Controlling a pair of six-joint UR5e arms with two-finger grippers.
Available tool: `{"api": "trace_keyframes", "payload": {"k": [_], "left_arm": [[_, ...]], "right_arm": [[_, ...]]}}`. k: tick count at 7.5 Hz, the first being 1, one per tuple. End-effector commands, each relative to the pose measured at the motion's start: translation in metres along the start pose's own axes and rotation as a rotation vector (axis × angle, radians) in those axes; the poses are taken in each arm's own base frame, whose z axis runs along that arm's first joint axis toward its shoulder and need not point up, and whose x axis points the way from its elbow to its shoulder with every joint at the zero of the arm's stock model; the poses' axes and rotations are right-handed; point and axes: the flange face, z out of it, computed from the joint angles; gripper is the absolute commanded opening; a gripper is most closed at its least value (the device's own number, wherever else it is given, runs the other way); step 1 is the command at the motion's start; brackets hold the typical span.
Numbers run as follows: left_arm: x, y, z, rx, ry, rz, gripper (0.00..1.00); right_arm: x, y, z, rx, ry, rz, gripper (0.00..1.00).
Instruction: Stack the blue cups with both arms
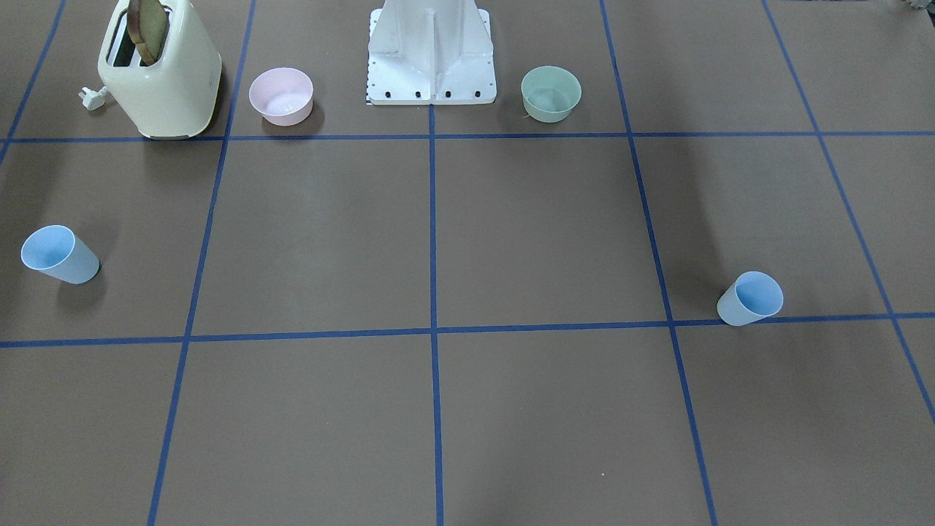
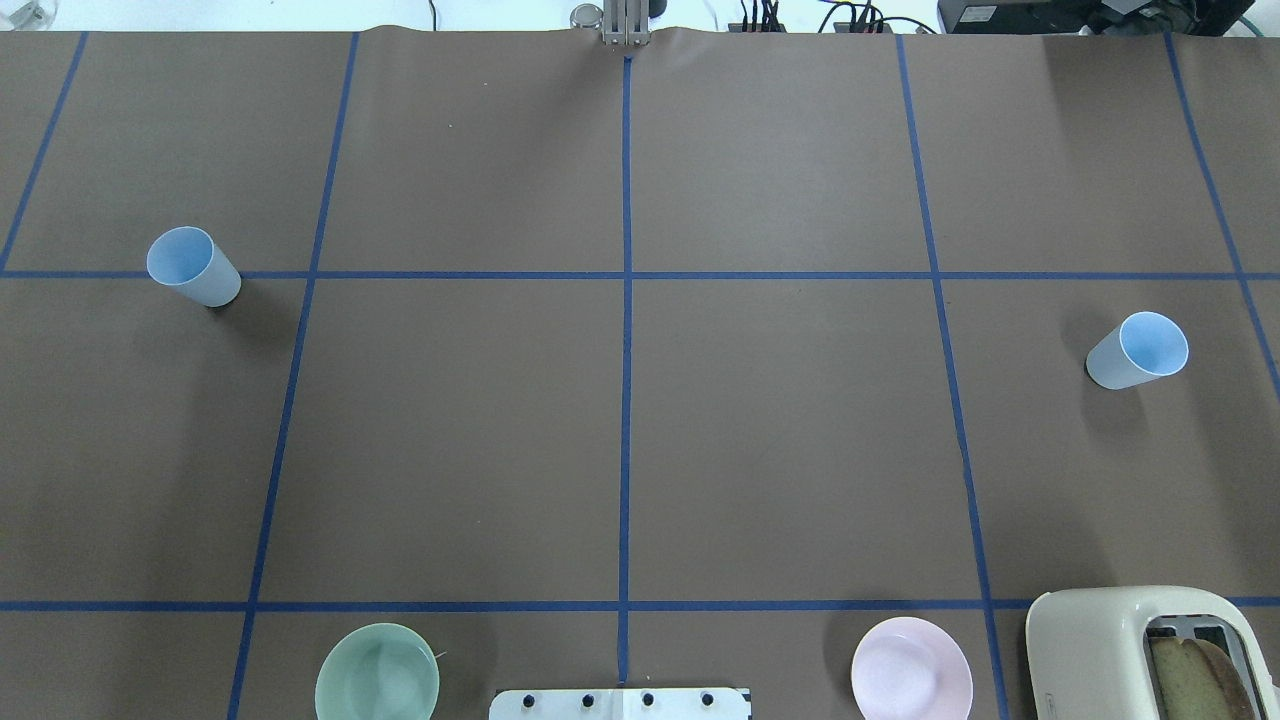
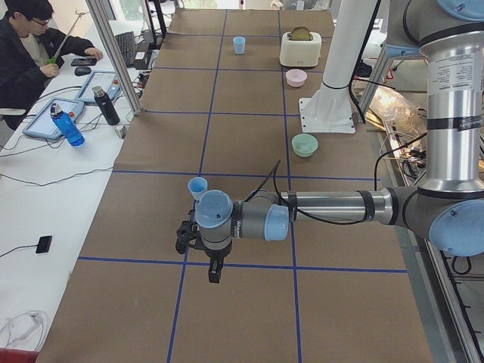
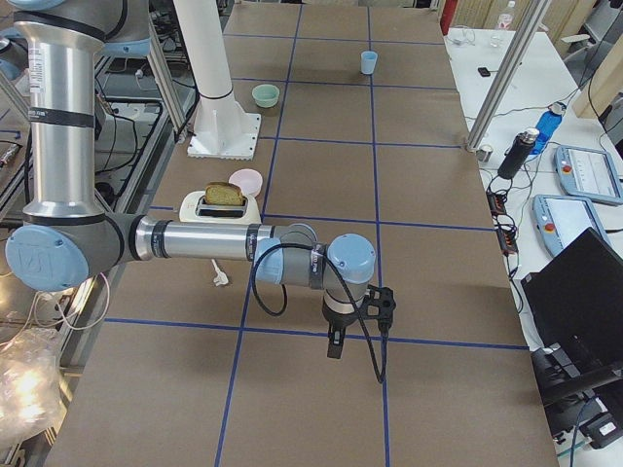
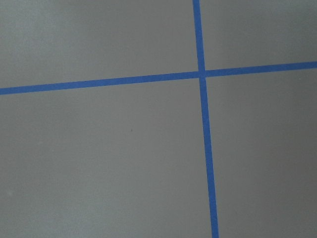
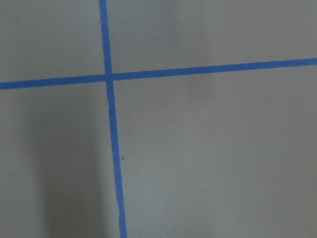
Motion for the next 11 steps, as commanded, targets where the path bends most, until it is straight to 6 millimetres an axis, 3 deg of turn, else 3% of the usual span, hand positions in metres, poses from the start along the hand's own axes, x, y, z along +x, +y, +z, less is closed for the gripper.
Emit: {"api": "trace_keyframes", "payload": {"k": [1, 5, 7, 9, 10, 11], "left_arm": [[0.006, 0.000, 0.003, -0.007, -0.005, 0.014, 0.98], [0.015, -0.007, -0.005, 0.010, -0.005, 0.032, 0.98], [0.033, -0.035, -0.025, 0.058, -0.003, 0.068, 0.98], [0.064, -0.078, -0.058, 0.190, -0.009, 0.193, 0.98], [0.082, -0.100, -0.073, 0.289, -0.008, 0.289, 0.98], [0.087, -0.102, -0.077, 0.323, -0.001, 0.329, 0.98]], "right_arm": [[0.000, 0.000, 0.000, 0.000, -0.001, 0.000, 1.00], [-0.006, -0.004, -0.007, 0.015, 0.000, -0.013, 1.00], [-0.037, -0.028, -0.043, 0.087, -0.003, -0.071, 1.00], [-0.073, -0.055, -0.083, 0.165, -0.006, -0.135, 1.00], [-0.086, -0.060, -0.097, 0.191, -0.009, -0.150, 1.00], [-0.092, -0.060, -0.096, 0.180, -0.071, -0.123, 1.00]]}}
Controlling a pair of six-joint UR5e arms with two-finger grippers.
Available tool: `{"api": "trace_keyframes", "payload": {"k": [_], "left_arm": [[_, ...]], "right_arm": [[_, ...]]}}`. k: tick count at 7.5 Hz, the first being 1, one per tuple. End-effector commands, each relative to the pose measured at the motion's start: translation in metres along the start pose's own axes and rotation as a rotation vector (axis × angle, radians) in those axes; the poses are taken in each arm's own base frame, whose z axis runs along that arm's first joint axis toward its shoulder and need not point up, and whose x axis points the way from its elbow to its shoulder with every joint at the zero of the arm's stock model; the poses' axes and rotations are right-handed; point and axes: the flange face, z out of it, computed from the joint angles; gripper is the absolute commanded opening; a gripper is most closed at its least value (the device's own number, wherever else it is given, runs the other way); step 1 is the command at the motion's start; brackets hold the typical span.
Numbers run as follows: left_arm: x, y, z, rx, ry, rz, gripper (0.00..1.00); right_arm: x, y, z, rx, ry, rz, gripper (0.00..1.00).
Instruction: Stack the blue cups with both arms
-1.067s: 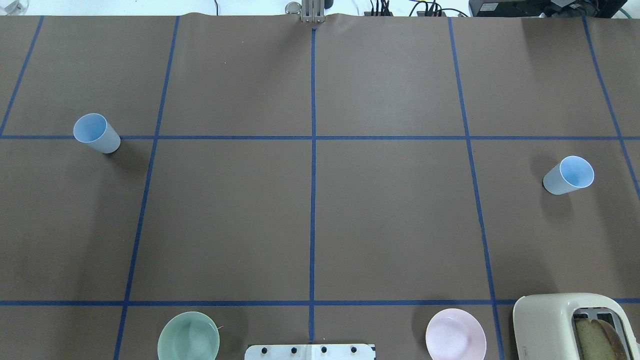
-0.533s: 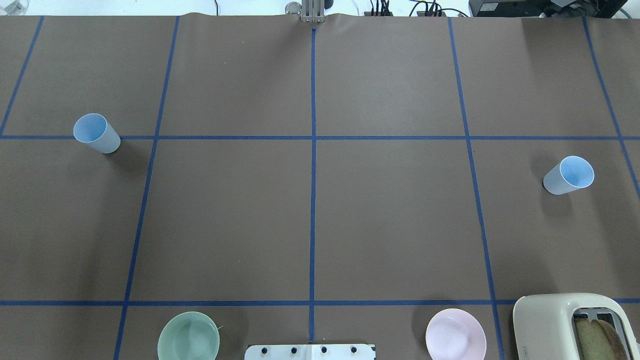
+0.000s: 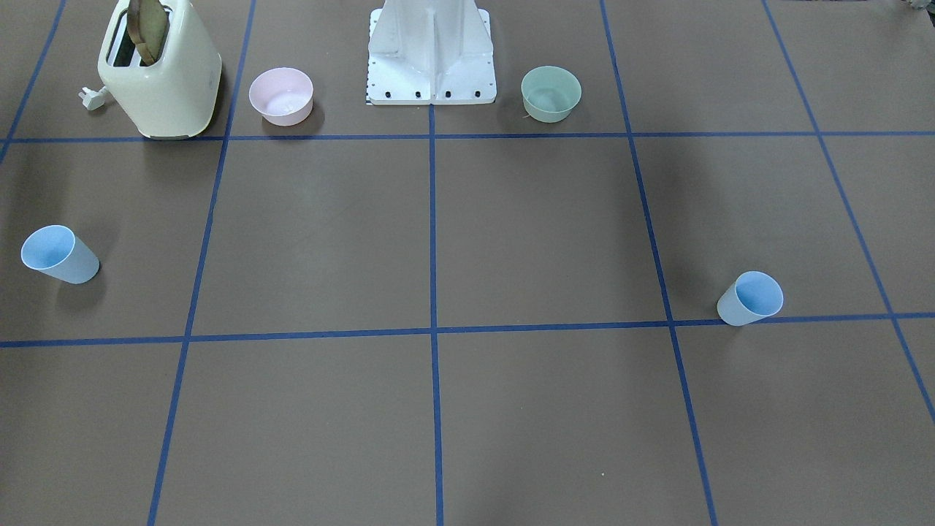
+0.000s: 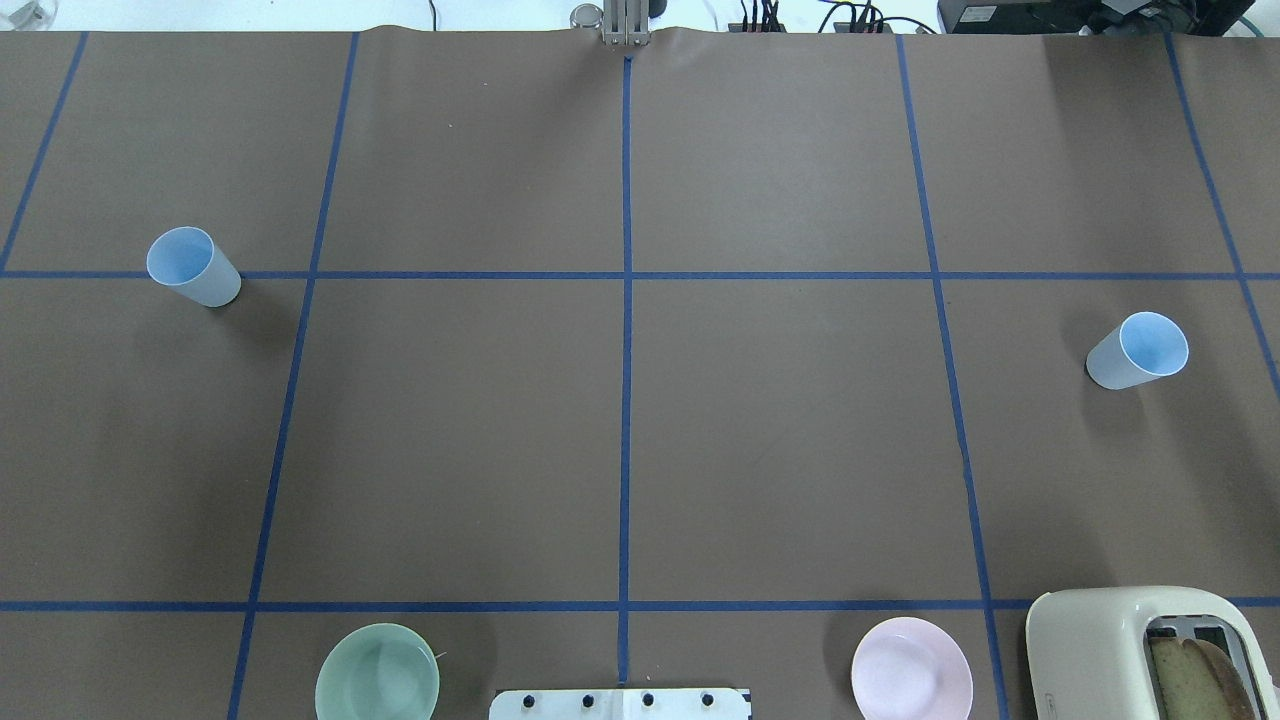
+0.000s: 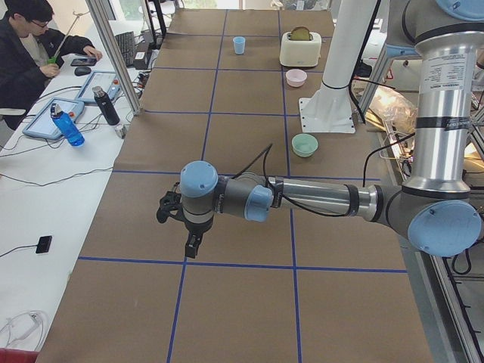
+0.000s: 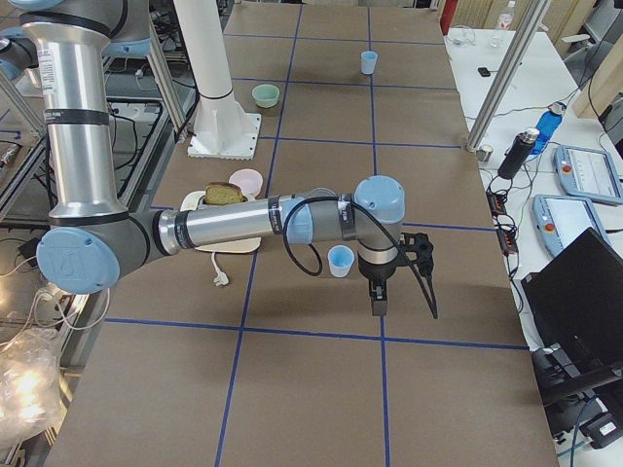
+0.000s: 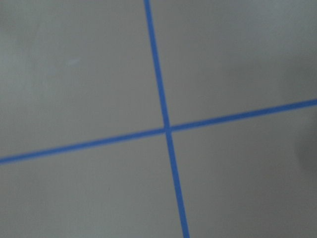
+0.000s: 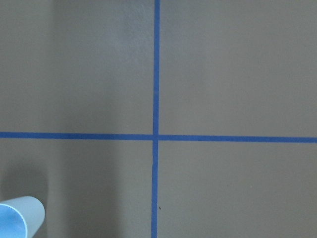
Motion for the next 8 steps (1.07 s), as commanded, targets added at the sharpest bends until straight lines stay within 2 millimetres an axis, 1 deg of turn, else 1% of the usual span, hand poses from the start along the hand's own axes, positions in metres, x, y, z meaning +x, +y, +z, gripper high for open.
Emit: {"api": "trace_keyframes", "payload": {"k": [1, 2, 3, 4, 5, 6, 7, 8], "left_arm": [[0.012, -0.017, -0.010, 0.114, 0.004, 0.115, 0.98], [0.013, -0.017, -0.010, 0.136, 0.004, 0.142, 0.98], [0.022, -0.020, -0.005, 0.137, 0.015, 0.149, 0.98], [0.037, -0.024, 0.009, 0.120, 0.035, 0.163, 0.98], [0.053, -0.027, 0.020, 0.104, 0.055, 0.174, 0.98], [0.067, -0.030, 0.028, 0.092, 0.072, 0.157, 0.98], [0.085, -0.034, 0.039, 0.075, 0.095, 0.132, 0.98], [0.103, -0.035, 0.053, 0.058, 0.121, 0.024, 0.98]], "right_arm": [[-0.025, -0.007, -0.004, 0.001, -0.112, 0.007, 1.00], [-0.033, -0.015, -0.011, 0.015, -0.115, -0.009, 1.00], [-0.050, -0.017, -0.024, 0.041, -0.119, -0.045, 1.00], [-0.065, -0.017, -0.039, 0.085, -0.128, -0.067, 1.00], [-0.074, -0.022, -0.036, 0.120, -0.145, -0.016, 1.00], [-0.086, -0.022, -0.030, 0.157, -0.180, -0.020, 1.00], [-0.130, -0.033, -0.010, 0.157, -0.175, -0.120, 1.00], [-0.150, -0.043, -0.008, 0.179, -0.134, -0.159, 1.00]]}}
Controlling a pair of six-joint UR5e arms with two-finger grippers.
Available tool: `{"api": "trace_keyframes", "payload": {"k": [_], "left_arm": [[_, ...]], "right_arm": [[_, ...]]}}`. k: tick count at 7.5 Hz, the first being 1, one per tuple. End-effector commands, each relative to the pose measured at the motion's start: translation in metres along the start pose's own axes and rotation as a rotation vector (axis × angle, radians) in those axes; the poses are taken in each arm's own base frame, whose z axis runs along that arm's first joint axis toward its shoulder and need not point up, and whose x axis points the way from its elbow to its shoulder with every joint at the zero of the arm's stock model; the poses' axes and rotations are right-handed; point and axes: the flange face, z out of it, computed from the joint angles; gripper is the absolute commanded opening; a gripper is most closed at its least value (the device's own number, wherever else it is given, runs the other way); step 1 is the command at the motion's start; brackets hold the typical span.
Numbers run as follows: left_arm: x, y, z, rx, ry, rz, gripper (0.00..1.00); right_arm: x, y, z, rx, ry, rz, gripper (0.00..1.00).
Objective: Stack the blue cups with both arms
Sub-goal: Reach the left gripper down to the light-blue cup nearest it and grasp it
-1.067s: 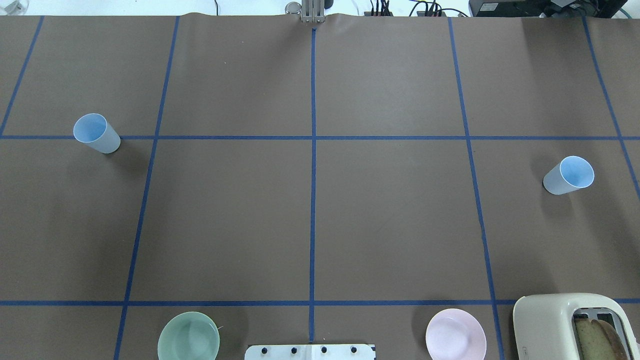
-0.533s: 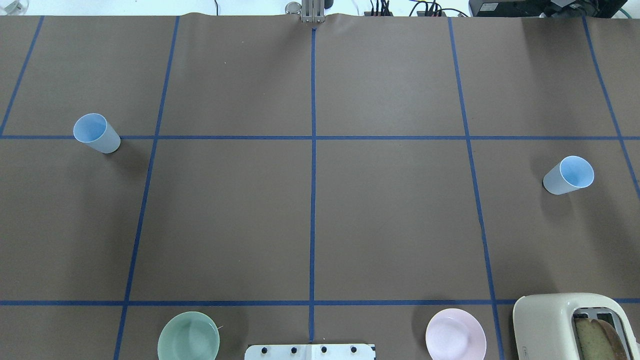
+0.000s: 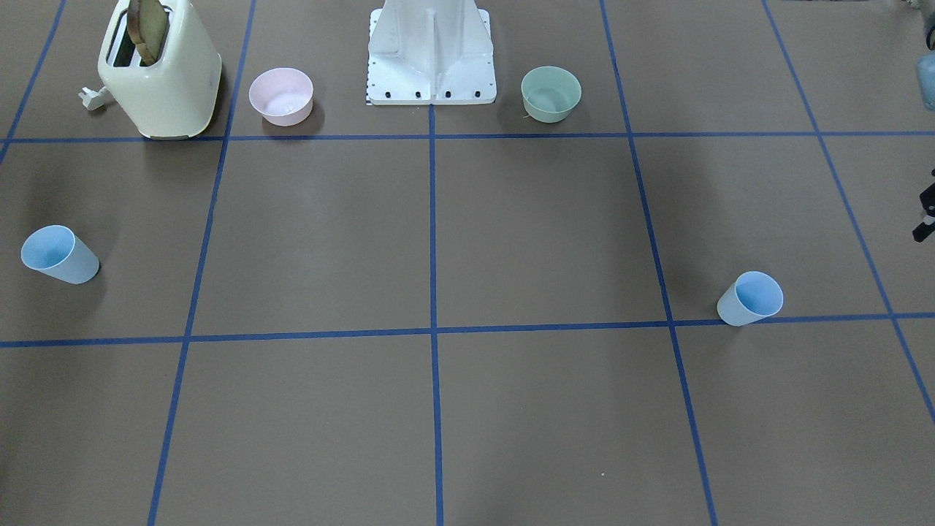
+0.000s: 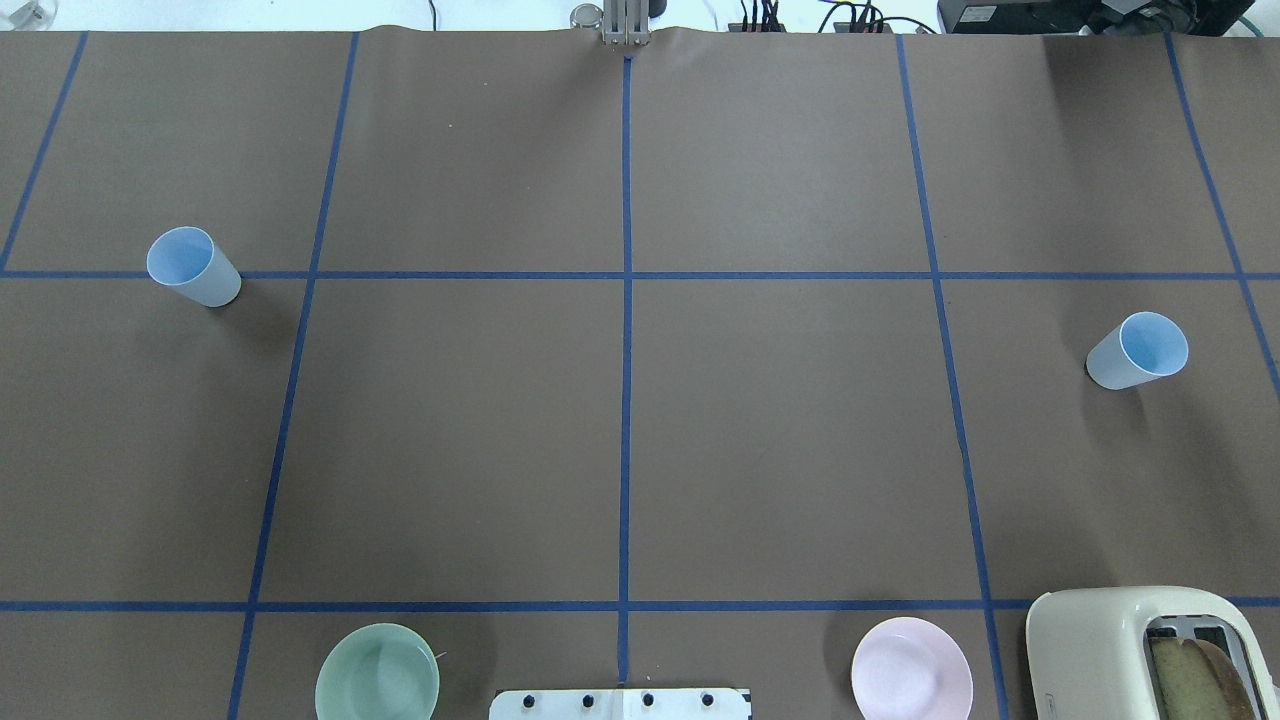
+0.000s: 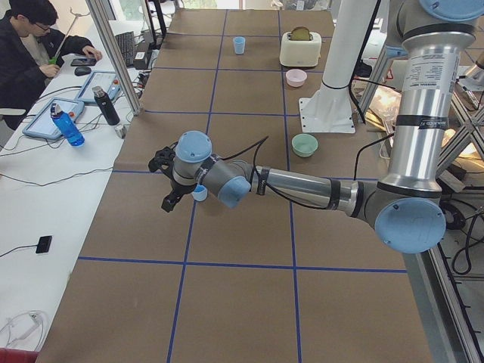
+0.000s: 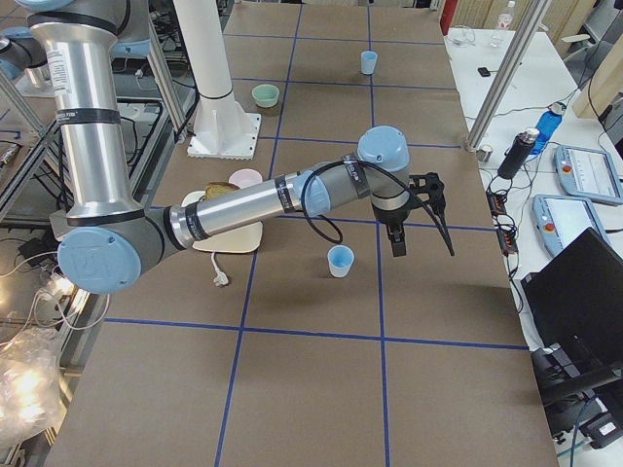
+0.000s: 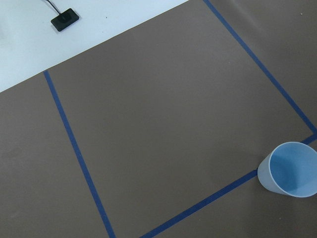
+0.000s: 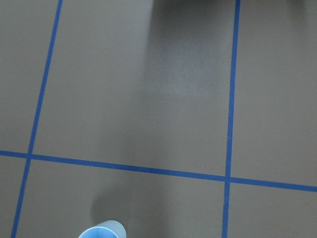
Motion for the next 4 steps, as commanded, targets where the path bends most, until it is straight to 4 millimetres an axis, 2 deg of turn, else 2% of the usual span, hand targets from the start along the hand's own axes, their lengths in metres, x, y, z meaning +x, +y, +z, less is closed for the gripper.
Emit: {"api": "trace_keyframes", "payload": {"k": [1, 3, 4], "left_arm": [[0.049, -0.003, 0.044, -0.035, 0.059, -0.186, 0.98], [0.095, -0.003, 0.094, -0.056, 0.012, -0.274, 0.98], [0.106, -0.010, 0.116, -0.058, -0.020, -0.271, 0.98]], "right_arm": [[-0.023, -0.001, 0.025, -0.003, 0.028, -0.053, 1.00], [-0.003, 0.020, 0.035, -0.035, 0.041, -0.078, 1.00], [-0.001, 0.023, 0.036, -0.039, 0.042, -0.087, 1.00]]}}
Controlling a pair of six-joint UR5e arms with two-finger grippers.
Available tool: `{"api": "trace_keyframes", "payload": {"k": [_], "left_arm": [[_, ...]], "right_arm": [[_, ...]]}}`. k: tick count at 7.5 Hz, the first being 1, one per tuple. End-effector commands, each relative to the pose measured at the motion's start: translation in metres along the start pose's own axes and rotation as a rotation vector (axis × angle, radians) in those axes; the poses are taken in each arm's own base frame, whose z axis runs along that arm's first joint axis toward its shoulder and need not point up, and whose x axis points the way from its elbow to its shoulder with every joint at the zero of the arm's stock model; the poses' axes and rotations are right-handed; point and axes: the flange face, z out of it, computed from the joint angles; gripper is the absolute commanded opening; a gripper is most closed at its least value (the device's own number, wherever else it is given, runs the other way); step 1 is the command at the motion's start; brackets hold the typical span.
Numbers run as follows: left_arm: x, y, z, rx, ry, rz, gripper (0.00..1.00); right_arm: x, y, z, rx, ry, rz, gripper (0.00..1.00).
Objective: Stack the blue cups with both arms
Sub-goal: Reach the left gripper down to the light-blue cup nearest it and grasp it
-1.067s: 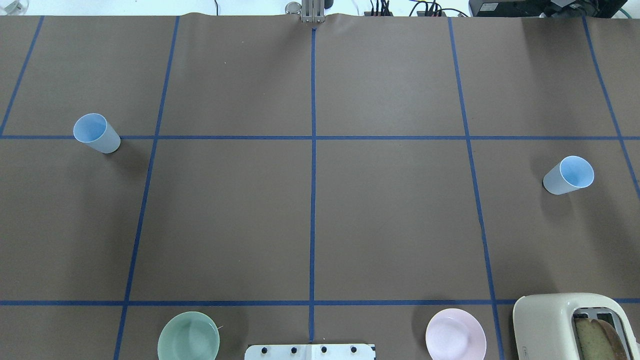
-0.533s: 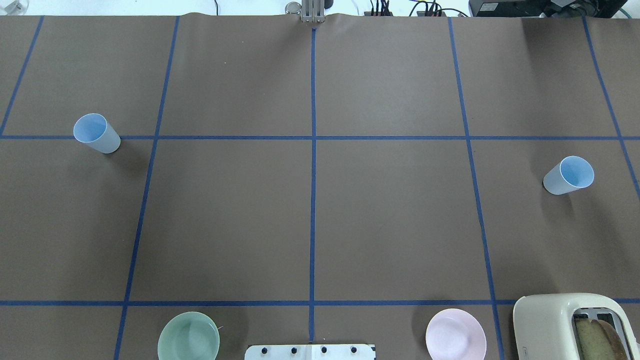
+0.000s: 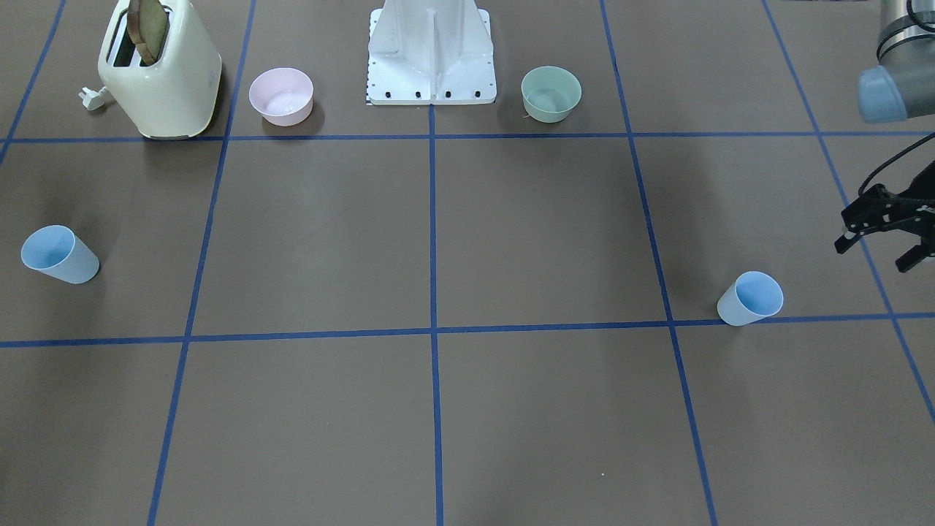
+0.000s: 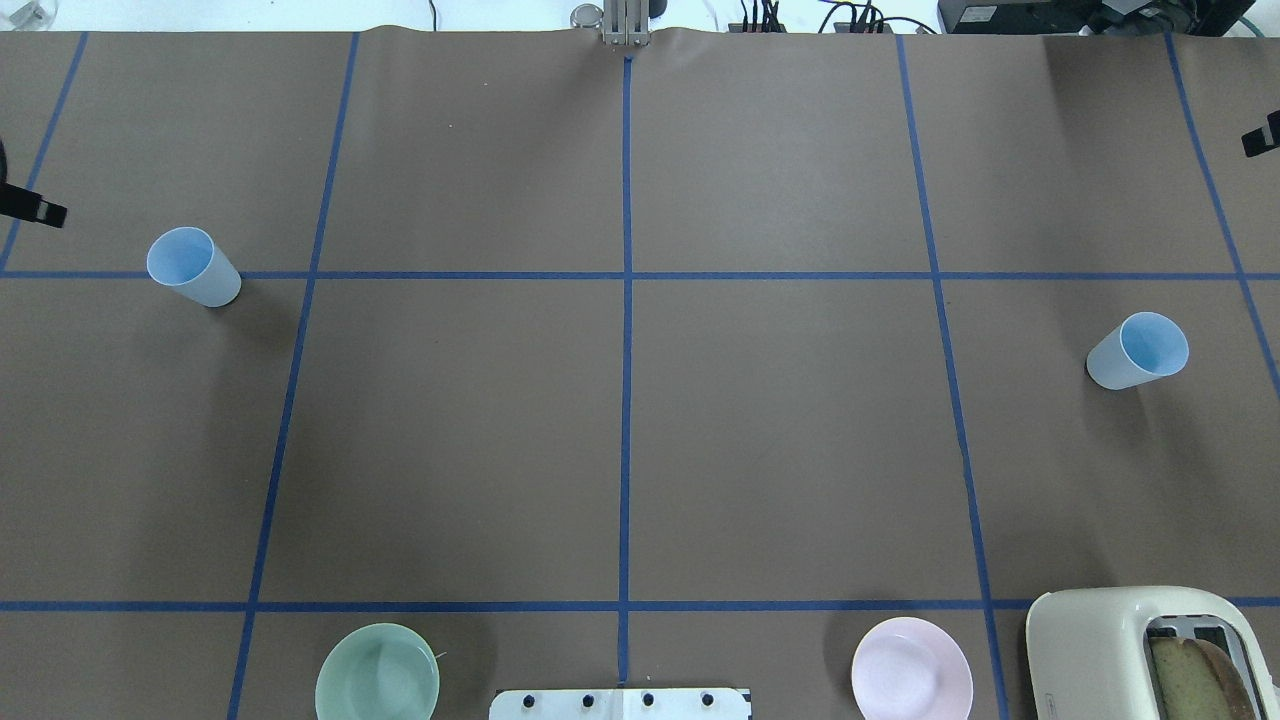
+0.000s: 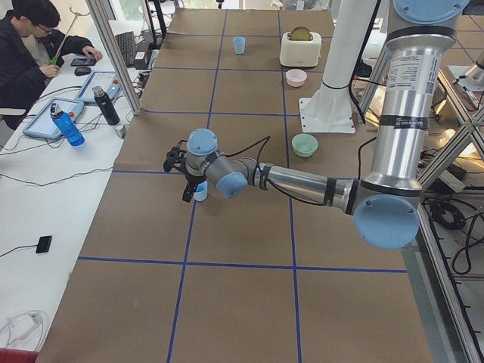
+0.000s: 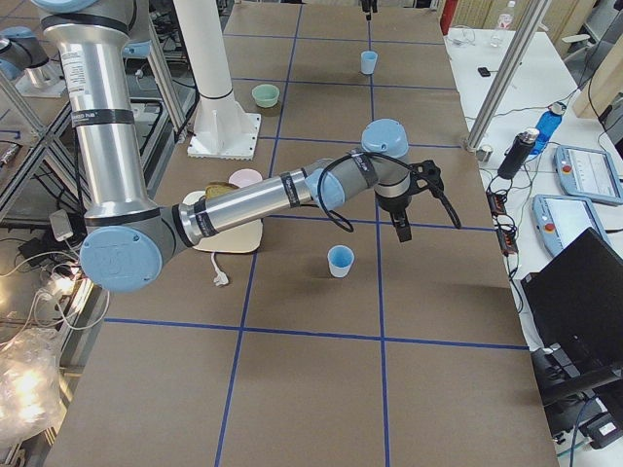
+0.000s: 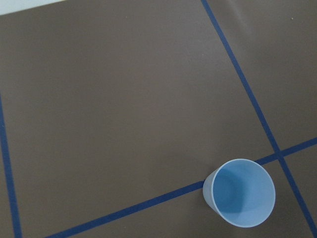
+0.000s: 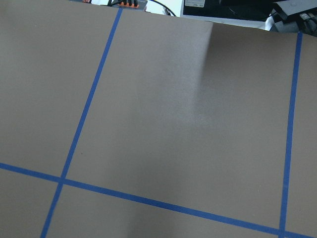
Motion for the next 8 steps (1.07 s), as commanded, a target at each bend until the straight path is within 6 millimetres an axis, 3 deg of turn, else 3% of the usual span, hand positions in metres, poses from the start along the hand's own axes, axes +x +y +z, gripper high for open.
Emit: {"api": "trace_keyframes", "payload": {"k": [1, 3, 4, 5, 6, 8], "left_arm": [[0.022, -0.012, 0.044, -0.001, -0.046, -0.021, 0.96], [0.015, -0.013, 0.081, -0.007, -0.030, 0.008, 0.88], [0.020, -0.013, 0.090, 0.002, -0.049, 0.019, 0.77], [0.031, -0.006, 0.101, -0.009, -0.050, 0.039, 0.43], [0.038, -0.005, 0.101, -0.009, -0.043, 0.049, 0.03], [0.051, -0.006, 0.085, 0.007, -0.009, 0.069, 0.00]], "right_arm": [[0.006, 0.009, 0.005, -0.014, 0.003, -0.015, 1.00], [0.005, 0.009, 0.004, -0.012, 0.002, -0.018, 1.00], [0.006, 0.011, 0.005, -0.013, 0.002, -0.016, 1.00], [0.007, 0.011, 0.005, -0.014, 0.003, -0.016, 1.00], [0.007, 0.012, 0.005, -0.015, 0.003, -0.015, 1.00], [0.010, 0.018, 0.007, -0.003, 0.000, -0.024, 1.00]]}}
